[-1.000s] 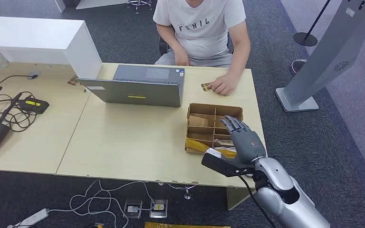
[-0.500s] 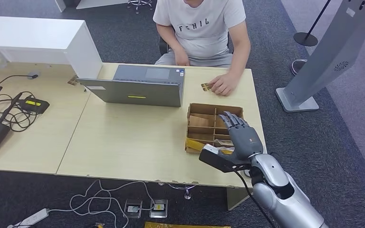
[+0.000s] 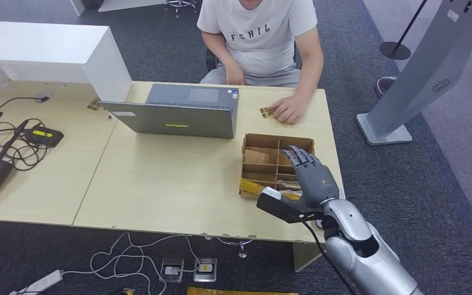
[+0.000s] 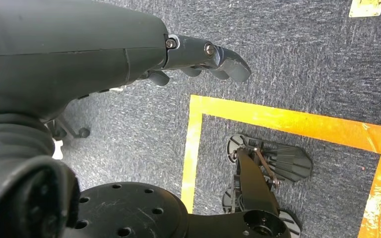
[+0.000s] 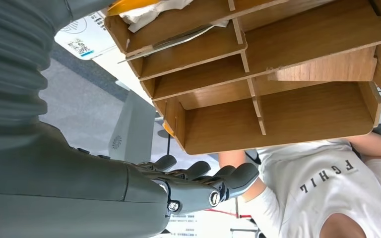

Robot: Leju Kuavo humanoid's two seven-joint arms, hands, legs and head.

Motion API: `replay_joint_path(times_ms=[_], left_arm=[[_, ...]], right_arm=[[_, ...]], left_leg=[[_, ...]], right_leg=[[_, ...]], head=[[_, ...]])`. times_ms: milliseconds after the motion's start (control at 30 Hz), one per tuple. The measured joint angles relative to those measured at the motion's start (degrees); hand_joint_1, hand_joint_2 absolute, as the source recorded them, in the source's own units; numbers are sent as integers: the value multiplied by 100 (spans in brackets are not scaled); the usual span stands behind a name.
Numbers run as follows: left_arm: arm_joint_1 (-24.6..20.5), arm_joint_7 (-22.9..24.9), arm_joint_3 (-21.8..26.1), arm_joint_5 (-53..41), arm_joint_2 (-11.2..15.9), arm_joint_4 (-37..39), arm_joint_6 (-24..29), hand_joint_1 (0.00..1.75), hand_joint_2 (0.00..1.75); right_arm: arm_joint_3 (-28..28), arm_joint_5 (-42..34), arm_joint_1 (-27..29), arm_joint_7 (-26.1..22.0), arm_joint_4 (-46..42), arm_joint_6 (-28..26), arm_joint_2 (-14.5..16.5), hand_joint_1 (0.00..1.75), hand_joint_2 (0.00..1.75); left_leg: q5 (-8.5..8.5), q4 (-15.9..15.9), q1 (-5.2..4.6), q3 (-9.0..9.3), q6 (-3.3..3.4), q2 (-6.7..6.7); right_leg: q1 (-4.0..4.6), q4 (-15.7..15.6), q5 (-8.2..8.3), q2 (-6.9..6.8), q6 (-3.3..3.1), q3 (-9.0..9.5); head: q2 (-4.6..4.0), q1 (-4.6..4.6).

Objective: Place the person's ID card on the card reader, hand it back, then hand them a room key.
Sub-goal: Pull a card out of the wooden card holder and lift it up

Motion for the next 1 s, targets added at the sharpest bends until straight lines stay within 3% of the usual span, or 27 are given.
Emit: replay_joint_path(times_ms=[400, 1000], left_arm=[[1, 0, 0, 0, -1, 0, -6, 0, 0], [4, 0, 0, 34, -2, 0, 10, 0, 0]], right_arm=[[-21, 15, -2, 55, 0, 319, -9, 0, 175], [-46, 73, 73, 48, 0, 354, -110, 0, 175]], left_leg=[[0, 0, 0, 1, 0, 0], [0, 0, 0, 2, 0, 1]], right_leg=[[0, 0, 0, 0, 0, 0], [0, 0, 0, 2, 0, -1]], head=[[0, -1], [0, 0]])
